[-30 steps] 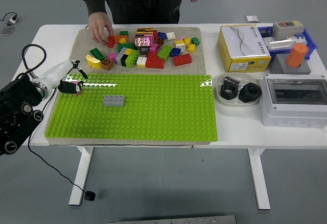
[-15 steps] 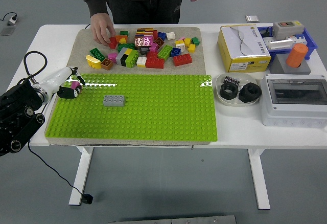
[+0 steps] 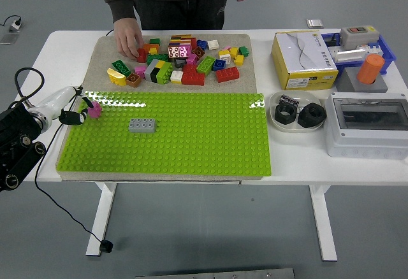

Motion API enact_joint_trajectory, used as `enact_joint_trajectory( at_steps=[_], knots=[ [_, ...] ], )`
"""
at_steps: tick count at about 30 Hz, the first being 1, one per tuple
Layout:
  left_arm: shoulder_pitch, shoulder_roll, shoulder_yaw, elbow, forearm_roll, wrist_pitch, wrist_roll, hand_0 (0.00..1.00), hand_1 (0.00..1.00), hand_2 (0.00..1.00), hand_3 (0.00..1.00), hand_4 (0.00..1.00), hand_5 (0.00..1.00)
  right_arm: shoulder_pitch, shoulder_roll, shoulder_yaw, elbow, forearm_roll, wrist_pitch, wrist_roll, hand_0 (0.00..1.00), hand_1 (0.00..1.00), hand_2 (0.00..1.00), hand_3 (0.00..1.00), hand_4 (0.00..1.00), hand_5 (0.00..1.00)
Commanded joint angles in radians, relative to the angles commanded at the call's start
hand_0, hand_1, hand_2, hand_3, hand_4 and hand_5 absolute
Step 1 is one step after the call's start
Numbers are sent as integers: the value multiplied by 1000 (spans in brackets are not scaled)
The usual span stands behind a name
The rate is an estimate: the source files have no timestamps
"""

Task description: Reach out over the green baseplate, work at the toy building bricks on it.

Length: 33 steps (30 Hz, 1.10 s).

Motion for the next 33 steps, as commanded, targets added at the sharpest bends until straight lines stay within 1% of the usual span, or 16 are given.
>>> enact_joint_trajectory(
  at_steps=[13,21,23,26,33],
  knots=[
    [6,-3,-9,37,-6,1,-4,958,974,981,538,454,2,-2,1,-1,0,1,-1,1,580,655,729,771,510,998],
    [6,-4,-24,84,-16,6,-14,957,973,979,540,454,2,-3,2,-2,0,1,0,0,580,655,730,771,511,998],
    [7,-1,-29,81,-15,9,-15,954,971,978,540,448,2,-4,1,-2,0,2,0,0,580,655,730,771,510,998],
    [7,2,-33,61,-13,15,-18,954,971,978,540,448,2,-6,1,0,0,2,0,0,580,655,730,771,510,998],
    [2,1,-33,25,0,25,-22,948,969,979,540,445,2,-10,3,6,0,-7,1,-3,580,656,729,770,511,998]
  ],
)
